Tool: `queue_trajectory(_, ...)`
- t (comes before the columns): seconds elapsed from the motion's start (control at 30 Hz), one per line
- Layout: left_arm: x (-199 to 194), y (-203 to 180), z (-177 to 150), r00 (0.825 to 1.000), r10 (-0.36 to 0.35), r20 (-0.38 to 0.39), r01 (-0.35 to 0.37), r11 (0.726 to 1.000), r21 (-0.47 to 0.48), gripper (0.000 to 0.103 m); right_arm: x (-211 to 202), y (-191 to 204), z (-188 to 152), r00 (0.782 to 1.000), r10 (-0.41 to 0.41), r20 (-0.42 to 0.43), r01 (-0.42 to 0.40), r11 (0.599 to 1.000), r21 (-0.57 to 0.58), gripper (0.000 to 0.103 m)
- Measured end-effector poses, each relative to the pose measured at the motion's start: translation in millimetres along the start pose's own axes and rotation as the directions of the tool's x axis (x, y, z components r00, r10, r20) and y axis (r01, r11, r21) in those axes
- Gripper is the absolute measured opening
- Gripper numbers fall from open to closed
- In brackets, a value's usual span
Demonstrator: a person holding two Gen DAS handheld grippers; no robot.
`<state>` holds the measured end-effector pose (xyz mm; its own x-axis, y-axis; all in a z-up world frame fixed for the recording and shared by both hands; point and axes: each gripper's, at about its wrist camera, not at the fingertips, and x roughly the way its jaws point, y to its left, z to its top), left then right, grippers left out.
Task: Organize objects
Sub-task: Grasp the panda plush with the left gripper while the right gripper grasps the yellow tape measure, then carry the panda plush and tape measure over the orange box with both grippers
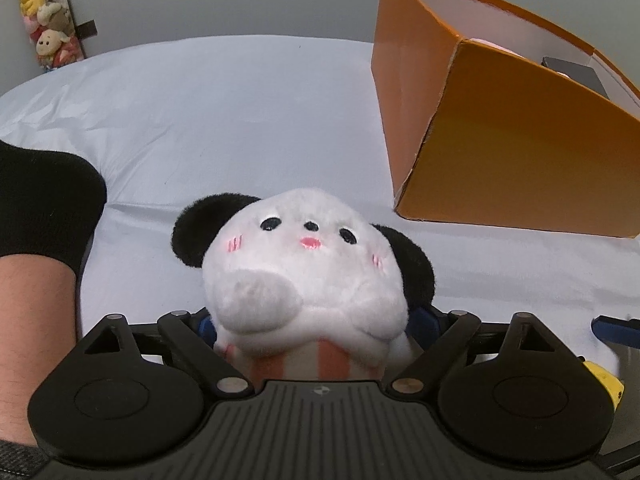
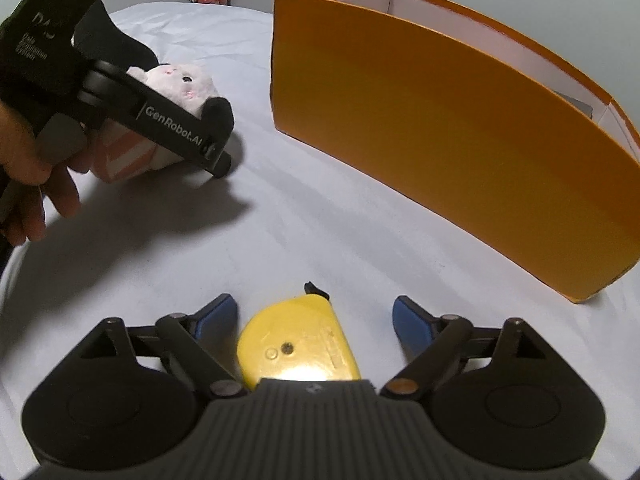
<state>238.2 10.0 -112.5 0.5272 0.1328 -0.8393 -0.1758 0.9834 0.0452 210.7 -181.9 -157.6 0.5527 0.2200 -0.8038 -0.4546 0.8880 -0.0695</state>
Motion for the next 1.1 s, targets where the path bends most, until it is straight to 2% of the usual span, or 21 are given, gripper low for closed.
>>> queue_trajectory(0.1, -2, 3, -7, 0.999, -0.014, 0.039, 0.014, 1.000, -0.010, 0.103, -1, -1, -3, 1.000, 0.002, 0.019, -0.002, 1.000, 0.001, 0.088)
queue_trajectory(0.2, -4, 1, -16, 0.995, -0.023, 0.093, 0.019, 0.999, 0.036, 0.102, 1, -1, -9, 0.999, 0.008, 0.048, -0.008, 1.000, 0.005, 0.088)
queue_trajectory(0.27, -6, 2, -18, 0.994, -0.027, 0.101, 0.025, 1.000, 0.018, 0.101, -2, -2, -17, 0.997, 0.008, 0.073, -0.008, 1.000, 0.006, 0.087)
queue_trajectory(0.3, -6, 2, -17, 0.995, -0.023, 0.095, 0.023, 1.000, 0.009, 0.100, -4, -2, -21, 0.996, 0.006, 0.086, -0.007, 1.000, 0.009, 0.083)
queue_trajectory(0.33, -8, 1, -16, 0.996, -0.014, 0.092, 0.014, 1.000, 0.008, 0.094, -7, -2, -25, 0.995, 0.003, 0.101, -0.004, 1.000, 0.012, 0.080)
queue_trajectory(0.37, -10, -2, -16, 0.996, 0.003, 0.091, -0.004, 1.000, 0.010, 0.085, -10, -2, -29, 0.993, 0.004, 0.117, -0.005, 1.000, 0.013, 0.071)
queue_trajectory(0.4, -12, -4, -15, 0.995, 0.018, 0.096, -0.020, 1.000, 0.019, 0.083, -14, -2, -32, 0.991, 0.002, 0.132, -0.004, 1.000, 0.018, 0.061)
queue_trajectory(0.47, -16, -10, -16, 0.994, 0.026, 0.102, -0.030, 0.999, 0.035, 0.079, -19, -4, -37, 0.989, 0.005, 0.147, -0.009, 1.000, 0.029, 0.058)
queue_trajectory(0.57, -21, -20, -19, 0.994, 0.030, 0.108, -0.037, 0.997, 0.071, 0.078, -29, -9, -42, 0.988, 0.013, 0.157, -0.021, 0.999, 0.048, 0.058)
queue_trajectory(0.77, -25, -21, -28, 0.995, 0.023, 0.101, -0.032, 0.996, 0.083, 0.078, -41, -13, -36, 0.984, 0.012, 0.177, -0.027, 0.996, 0.083, 0.057)
queue_trajectory(0.83, -28, -21, -28, 0.995, 0.022, 0.097, -0.031, 0.996, 0.088, 0.078, -46, -15, -30, 0.981, 0.013, 0.193, -0.029, 0.996, 0.082, 0.051)
queue_trajectory(0.87, -27, -19, -27, 0.995, 0.020, 0.096, -0.029, 0.996, 0.090, 0.078, -49, -15, -27, 0.980, 0.014, 0.201, -0.031, 0.996, 0.080, 0.042)
queue_trajectory(1.1, -53, -38, -43, 0.993, -0.012, 0.113, -0.001, 0.994, 0.108, 0.078, -78, -14, -11, 0.962, -0.006, 0.273, -0.011, 0.998, 0.058, 0.042)
